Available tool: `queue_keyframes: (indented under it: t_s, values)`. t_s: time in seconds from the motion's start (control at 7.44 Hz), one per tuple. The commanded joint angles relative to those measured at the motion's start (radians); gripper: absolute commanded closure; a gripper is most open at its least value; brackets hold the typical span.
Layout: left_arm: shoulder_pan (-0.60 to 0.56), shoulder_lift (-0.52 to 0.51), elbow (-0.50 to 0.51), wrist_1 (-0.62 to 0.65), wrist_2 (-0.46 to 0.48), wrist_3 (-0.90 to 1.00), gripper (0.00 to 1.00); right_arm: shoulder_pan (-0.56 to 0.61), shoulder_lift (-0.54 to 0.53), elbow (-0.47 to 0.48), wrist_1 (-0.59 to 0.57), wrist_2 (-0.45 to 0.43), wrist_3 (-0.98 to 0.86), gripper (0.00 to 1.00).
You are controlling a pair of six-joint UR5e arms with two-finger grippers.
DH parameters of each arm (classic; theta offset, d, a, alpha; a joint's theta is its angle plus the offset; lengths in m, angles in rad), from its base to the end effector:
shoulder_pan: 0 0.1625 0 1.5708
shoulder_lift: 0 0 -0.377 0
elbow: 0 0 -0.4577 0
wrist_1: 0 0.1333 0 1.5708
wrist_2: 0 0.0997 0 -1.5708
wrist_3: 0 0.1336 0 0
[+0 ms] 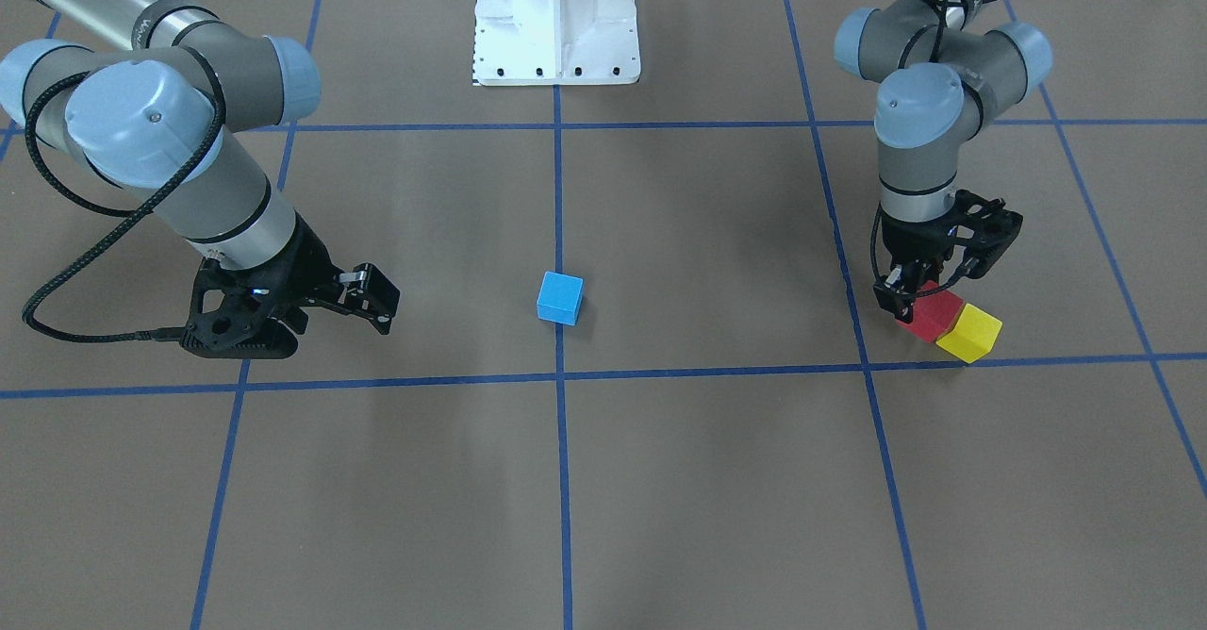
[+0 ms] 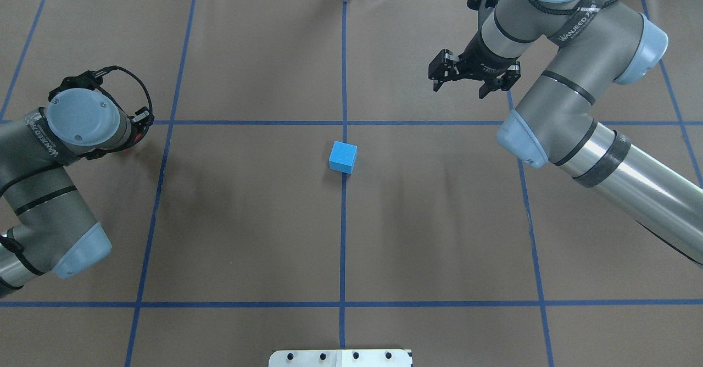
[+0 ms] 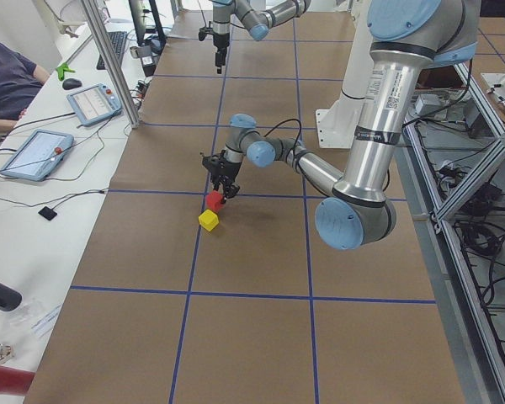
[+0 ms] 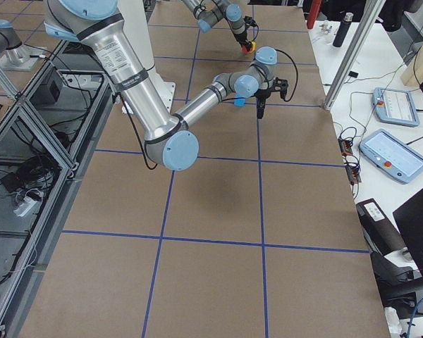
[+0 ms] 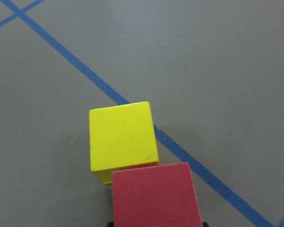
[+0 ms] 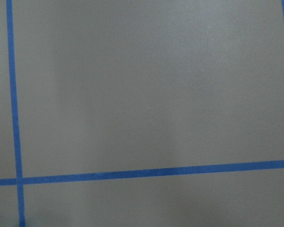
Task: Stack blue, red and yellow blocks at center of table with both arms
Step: 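Lift the red cube with the left gripper and carry it over the blue cube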
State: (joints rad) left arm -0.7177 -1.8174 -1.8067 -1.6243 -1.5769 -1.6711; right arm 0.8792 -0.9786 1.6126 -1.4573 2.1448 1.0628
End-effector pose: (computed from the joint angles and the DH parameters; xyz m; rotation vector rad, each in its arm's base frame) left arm 0.4036 -0.5282 0.3797 0.1615 0.5267 -0.7962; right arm -0.4179 -0.5999 0.2187 0.0440 -0.9070 0.1309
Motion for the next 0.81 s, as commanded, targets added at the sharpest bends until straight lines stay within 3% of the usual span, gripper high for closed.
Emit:
queue_keyframes:
  t_s: [0.0, 0.27, 0.4, 0.67]
  values:
    - [-0.003, -0.005, -0.191, 0.218, -0.003, 0.155, 1.0, 0.001, 0.0, 0.003, 0.0, 0.001, -0.001, 0.01]
    - [0.051, -0.122, -0.186, 0.236, 0.005, 0.197, 1.0, 0.003, -0.002, 0.0, 0.002, 0.001, -0.004, 0.01]
    - [0.145, -0.163, -0.18, 0.245, 0.012, 0.261, 1.0, 0.004, -0.003, 0.0, 0.002, 0.001, -0.004, 0.01]
    - [0.188, -0.288, -0.157, 0.248, 0.017, 0.515, 1.0, 0.006, -0.008, 0.0, 0.003, 0.001, -0.024, 0.01]
